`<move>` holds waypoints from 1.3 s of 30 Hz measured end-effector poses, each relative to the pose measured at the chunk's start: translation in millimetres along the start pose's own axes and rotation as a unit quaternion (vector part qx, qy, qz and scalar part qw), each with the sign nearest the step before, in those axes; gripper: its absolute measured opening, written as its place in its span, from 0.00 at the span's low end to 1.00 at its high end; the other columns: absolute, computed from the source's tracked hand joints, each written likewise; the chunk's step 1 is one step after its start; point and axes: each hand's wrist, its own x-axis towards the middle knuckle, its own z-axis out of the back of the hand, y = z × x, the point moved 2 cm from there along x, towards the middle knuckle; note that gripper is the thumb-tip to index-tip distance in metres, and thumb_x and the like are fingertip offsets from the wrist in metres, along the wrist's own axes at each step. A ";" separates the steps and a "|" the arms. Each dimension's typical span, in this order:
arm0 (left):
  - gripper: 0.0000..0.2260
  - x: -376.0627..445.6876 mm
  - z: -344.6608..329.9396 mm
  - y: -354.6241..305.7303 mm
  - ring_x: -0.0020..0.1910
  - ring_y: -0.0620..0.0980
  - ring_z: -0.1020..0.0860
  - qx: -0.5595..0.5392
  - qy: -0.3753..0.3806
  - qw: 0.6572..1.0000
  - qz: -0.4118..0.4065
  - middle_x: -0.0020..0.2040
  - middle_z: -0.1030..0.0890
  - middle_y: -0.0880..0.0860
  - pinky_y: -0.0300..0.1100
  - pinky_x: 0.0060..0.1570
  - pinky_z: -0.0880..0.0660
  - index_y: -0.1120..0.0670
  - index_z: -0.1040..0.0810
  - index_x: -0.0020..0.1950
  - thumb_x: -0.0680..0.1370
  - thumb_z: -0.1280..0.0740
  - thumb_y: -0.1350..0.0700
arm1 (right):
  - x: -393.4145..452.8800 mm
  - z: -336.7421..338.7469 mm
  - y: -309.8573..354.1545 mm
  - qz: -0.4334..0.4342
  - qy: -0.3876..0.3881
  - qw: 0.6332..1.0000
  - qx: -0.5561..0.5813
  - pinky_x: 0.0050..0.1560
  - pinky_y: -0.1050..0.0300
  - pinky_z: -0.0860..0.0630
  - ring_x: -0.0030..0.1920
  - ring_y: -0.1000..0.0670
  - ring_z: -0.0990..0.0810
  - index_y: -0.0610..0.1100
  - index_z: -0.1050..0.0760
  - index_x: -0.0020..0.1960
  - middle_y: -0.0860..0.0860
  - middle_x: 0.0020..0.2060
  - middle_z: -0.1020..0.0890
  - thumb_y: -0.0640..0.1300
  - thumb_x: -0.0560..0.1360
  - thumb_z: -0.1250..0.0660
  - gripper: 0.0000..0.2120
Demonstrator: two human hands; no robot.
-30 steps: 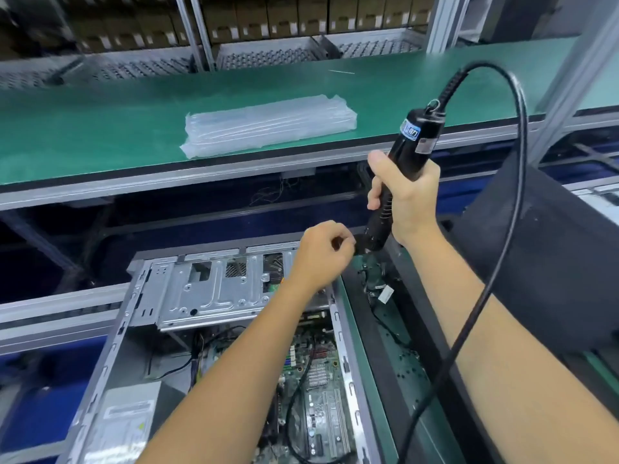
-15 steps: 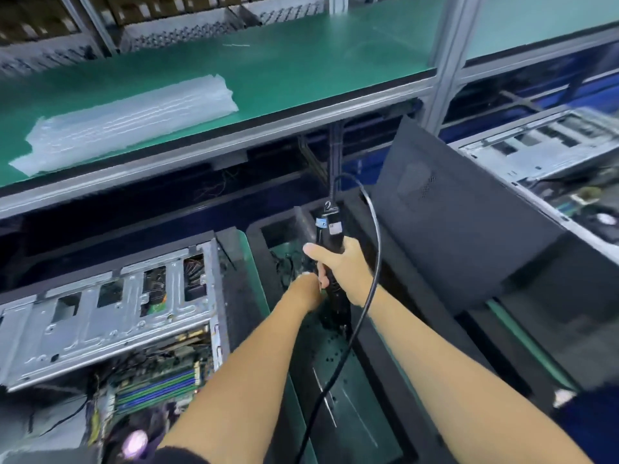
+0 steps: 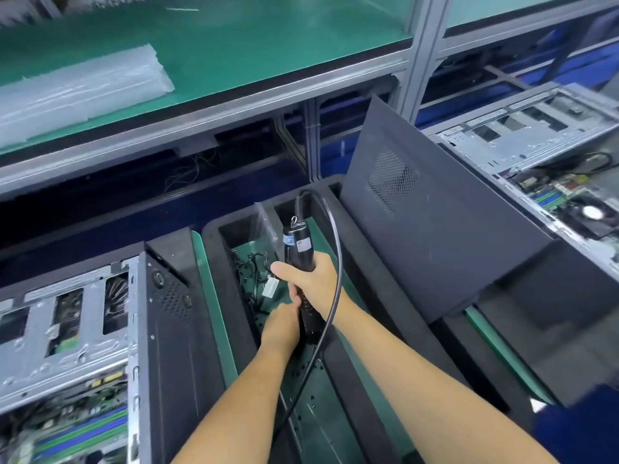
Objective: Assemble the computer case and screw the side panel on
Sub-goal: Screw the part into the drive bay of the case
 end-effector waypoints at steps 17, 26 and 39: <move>0.16 -10.5 146.5 -23.5 0.54 0.56 0.26 -0.017 0.032 0.981 -0.191 0.58 0.23 0.63 0.41 0.53 0.31 0.64 0.31 0.65 0.78 0.38 0.63 | -5.7 -58.4 117.4 0.168 0.020 0.982 0.081 0.28 0.58 0.30 0.21 0.45 0.32 0.38 0.29 0.27 0.41 0.22 0.29 0.50 0.70 0.26 0.22; 0.05 -103.9 282.4 75.9 0.35 0.49 0.19 -0.449 -0.122 0.870 -0.163 0.36 0.17 0.55 0.36 0.37 0.23 0.60 0.19 0.43 0.73 0.31 0.68 | -32.4 -172.7 210.5 0.281 0.064 0.943 0.165 0.26 0.57 0.31 0.19 0.46 0.32 0.51 0.25 0.31 0.47 0.22 0.28 0.45 0.71 0.26 0.12; 0.08 -146.6 276.4 208.6 0.33 0.46 0.20 -0.528 -0.120 0.828 -0.145 0.35 0.17 0.52 0.37 0.41 0.21 0.58 0.19 0.43 0.77 0.35 0.68 | -50.8 -302.1 192.5 0.259 0.063 0.950 0.159 0.26 0.56 0.31 0.20 0.47 0.31 0.53 0.25 0.27 0.48 0.22 0.29 0.46 0.72 0.26 0.16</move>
